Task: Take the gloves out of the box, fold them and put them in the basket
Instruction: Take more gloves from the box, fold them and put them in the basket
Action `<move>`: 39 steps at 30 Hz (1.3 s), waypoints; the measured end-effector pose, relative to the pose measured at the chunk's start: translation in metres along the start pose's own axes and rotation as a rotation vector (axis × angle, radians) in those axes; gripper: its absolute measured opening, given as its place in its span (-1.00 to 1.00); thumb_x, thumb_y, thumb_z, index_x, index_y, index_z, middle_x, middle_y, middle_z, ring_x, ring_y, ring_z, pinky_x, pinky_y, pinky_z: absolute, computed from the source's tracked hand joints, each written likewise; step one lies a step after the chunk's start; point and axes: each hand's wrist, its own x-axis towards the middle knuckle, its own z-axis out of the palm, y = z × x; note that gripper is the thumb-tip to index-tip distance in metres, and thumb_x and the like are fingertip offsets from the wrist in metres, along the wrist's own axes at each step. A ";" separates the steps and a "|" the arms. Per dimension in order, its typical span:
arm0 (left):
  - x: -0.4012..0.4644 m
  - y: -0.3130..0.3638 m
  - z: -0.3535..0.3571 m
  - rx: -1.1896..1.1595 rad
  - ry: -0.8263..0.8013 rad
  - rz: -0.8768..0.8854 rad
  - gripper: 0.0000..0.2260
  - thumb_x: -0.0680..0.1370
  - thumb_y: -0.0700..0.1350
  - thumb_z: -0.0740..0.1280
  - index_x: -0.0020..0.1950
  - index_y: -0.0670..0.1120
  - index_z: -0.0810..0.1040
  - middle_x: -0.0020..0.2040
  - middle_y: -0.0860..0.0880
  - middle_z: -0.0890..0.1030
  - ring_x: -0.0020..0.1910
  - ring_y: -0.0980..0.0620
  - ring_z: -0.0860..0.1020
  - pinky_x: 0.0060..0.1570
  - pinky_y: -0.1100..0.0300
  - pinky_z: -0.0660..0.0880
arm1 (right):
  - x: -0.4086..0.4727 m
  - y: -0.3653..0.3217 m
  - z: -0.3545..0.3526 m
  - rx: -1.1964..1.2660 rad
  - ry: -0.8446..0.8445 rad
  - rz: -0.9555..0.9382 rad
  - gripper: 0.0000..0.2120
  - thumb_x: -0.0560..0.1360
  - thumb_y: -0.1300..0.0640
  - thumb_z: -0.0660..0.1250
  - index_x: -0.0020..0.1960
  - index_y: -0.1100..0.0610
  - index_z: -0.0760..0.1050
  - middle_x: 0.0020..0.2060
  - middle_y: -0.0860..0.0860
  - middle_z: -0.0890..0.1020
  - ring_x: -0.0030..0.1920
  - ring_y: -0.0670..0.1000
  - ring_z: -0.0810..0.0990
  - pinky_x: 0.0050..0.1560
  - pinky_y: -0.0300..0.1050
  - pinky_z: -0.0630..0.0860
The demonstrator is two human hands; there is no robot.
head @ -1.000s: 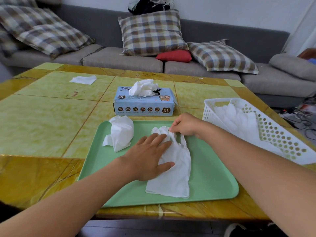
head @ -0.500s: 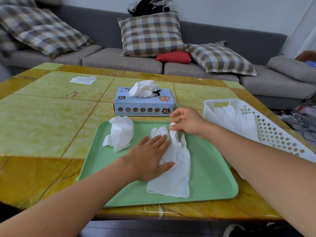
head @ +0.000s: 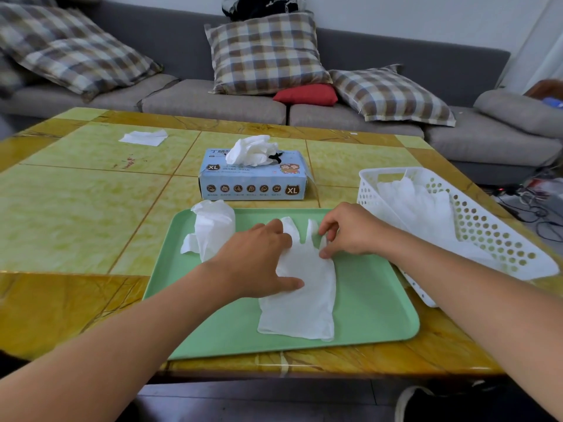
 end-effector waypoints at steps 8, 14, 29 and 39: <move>-0.006 0.016 -0.001 -0.045 0.037 -0.105 -0.42 0.52 0.39 0.26 0.25 -0.07 0.47 0.15 -0.02 0.47 0.11 -0.07 0.52 -0.07 0.07 0.47 | -0.011 -0.015 -0.017 -0.238 -0.097 0.001 -0.25 0.33 -0.08 0.63 0.43 0.08 0.46 0.32 0.01 0.53 0.23 0.04 0.53 0.23 -0.06 0.50; -0.005 -0.062 -0.076 -0.242 0.328 -0.243 -0.70 0.49 0.16 0.46 0.11 0.01 0.62 0.02 0.08 0.65 -0.14 0.05 0.54 -0.03 0.10 0.52 | 0.003 -0.094 -0.016 0.147 0.127 -0.260 -0.63 0.43 0.01 0.57 0.21 0.02 0.64 -0.02 -0.13 0.65 -0.16 -0.25 0.55 -0.12 -0.26 0.44; -0.041 -0.101 -0.091 -1.150 0.067 -0.182 -0.63 0.53 0.17 0.38 0.20 -0.04 0.59 -0.01 -0.05 0.72 -0.07 0.00 0.68 -0.06 0.09 0.64 | 0.018 -0.140 -0.006 1.623 -0.487 -0.093 -0.70 0.67 0.19 0.17 0.32 0.30 0.48 0.13 0.24 0.66 0.00 0.17 0.70 -0.01 -0.04 0.69; -0.034 -0.052 -0.070 -1.081 0.223 -0.156 -0.81 0.47 -0.02 0.53 0.00 -0.07 0.66 -0.33 0.05 0.62 -0.45 0.12 0.48 -0.45 0.25 0.44 | -0.039 -0.084 -0.019 1.289 -0.435 -0.051 -0.38 0.43 -0.02 0.53 0.43 0.13 0.47 0.19 0.14 0.67 0.12 0.21 0.68 -0.07 0.03 0.67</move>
